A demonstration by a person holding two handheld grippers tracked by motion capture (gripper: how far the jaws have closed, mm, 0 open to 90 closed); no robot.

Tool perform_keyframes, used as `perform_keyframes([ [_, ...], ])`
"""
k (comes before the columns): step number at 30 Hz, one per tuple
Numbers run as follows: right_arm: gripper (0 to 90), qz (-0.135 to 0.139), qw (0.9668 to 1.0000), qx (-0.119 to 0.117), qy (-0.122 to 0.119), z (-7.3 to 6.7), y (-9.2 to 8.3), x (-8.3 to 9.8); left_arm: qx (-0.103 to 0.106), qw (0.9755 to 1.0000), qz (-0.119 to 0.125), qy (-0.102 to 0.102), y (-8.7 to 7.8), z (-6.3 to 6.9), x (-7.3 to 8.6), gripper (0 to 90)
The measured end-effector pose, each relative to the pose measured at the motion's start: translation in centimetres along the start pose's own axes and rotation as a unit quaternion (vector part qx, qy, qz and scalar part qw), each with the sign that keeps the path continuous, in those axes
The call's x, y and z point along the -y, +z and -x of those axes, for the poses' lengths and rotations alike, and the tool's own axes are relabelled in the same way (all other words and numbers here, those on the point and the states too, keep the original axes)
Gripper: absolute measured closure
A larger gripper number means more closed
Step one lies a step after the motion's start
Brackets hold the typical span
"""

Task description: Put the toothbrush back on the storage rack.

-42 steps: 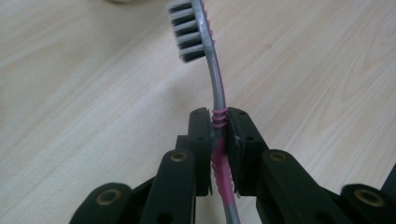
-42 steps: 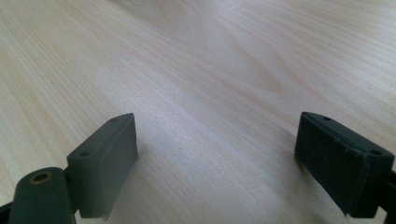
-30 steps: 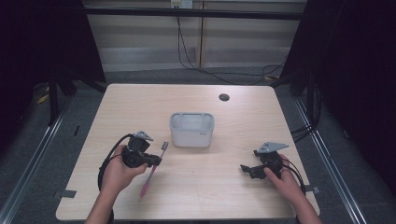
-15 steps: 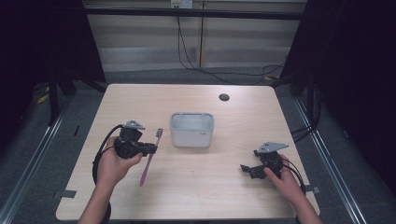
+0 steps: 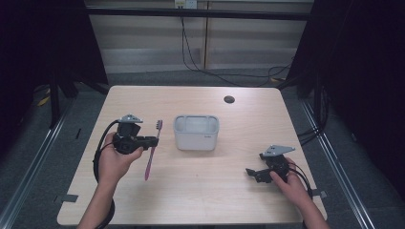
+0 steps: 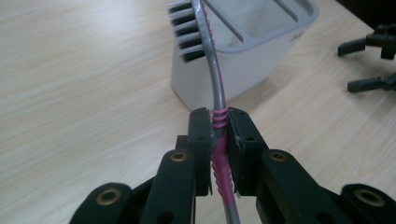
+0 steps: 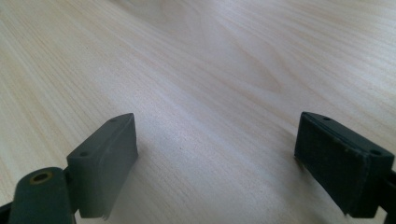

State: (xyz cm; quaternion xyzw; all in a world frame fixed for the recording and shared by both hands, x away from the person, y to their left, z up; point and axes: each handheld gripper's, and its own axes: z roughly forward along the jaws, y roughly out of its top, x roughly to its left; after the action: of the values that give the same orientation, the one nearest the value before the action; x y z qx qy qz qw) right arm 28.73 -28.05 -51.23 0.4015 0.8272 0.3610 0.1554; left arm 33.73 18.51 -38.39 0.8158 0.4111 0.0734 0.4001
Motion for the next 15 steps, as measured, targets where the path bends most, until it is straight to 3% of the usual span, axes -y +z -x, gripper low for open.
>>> perform_keyframes([
  [6, 12.7, 0.0, 1.0, 0.0, -0.001, 0.01, 0.01, 0.0, -0.019, 0.9993, 0.032, -0.008, -0.38, -0.34, -0.45, 80.6],
  [15, 12.7, 0.0, 1.0, 0.0, 0.0, 0.0, 0.0, 0.0, -0.027, 0.997, 0.071, -0.015, -0.67, -0.5, -1.0, 80.6],
])
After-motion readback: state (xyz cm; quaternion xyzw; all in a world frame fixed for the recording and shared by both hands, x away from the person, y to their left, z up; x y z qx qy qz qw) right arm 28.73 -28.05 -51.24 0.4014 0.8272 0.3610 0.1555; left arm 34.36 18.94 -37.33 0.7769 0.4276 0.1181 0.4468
